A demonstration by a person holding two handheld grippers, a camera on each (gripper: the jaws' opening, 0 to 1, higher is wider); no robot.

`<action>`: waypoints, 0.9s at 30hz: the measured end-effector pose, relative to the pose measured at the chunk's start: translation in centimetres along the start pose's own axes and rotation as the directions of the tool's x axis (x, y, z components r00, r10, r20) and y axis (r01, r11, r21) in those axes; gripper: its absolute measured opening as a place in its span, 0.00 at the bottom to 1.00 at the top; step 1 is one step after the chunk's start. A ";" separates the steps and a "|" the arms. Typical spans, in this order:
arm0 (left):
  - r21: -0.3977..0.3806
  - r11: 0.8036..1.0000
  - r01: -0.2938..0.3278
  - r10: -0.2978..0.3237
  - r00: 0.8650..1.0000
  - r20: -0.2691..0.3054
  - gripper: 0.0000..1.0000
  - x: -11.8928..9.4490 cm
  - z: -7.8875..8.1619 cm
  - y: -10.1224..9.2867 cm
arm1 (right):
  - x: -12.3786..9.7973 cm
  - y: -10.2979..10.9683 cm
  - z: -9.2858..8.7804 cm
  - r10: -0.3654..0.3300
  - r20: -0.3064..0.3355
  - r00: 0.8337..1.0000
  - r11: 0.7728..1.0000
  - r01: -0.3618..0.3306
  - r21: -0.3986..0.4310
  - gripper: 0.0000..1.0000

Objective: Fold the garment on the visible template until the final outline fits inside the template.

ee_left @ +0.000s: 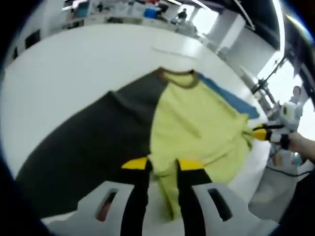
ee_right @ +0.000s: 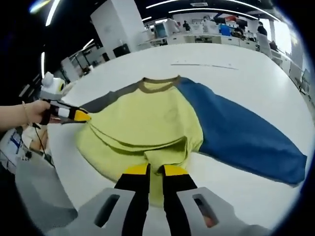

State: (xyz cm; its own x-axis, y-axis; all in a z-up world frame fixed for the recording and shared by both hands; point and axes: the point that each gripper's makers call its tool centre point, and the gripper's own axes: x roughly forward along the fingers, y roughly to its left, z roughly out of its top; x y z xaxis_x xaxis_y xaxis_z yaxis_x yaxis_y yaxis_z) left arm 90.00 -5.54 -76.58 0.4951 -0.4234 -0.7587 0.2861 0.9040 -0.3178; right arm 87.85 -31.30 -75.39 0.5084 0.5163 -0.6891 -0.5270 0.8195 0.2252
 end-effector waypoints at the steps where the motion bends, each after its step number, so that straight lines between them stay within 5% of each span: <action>1: -0.002 1.000 -0.001 0.001 1.000 0.000 0.17 0.0 0.0 0.0 | 0.1 0.0 0.0 0.001 0.001 1.000 1.000 -0.001 -0.006 0.08; 16: 0.006 1.000 -0.017 0.017 1.000 -0.016 0.02 -0.2 -0.2 0.0 | 0.1 0.1 0.1 0.015 0.000 1.000 0.996 -0.015 -0.088 0.02; 27: -0.031 0.999 0.030 -0.029 0.999 0.015 0.00 -3.2 1.2 -1.1 | -3.2 -0.1 1.2 0.043 -0.002 0.999 0.981 -0.043 -0.190 0.02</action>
State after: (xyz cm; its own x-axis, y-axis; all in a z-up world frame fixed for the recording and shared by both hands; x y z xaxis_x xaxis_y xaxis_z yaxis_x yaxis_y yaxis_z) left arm 89.12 -5.27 -73.14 0.4988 -0.4506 -0.7404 0.2752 0.8924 -0.3576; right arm 87.10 -32.78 -72.37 0.4836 0.5505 -0.6805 -0.6682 0.7344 0.1193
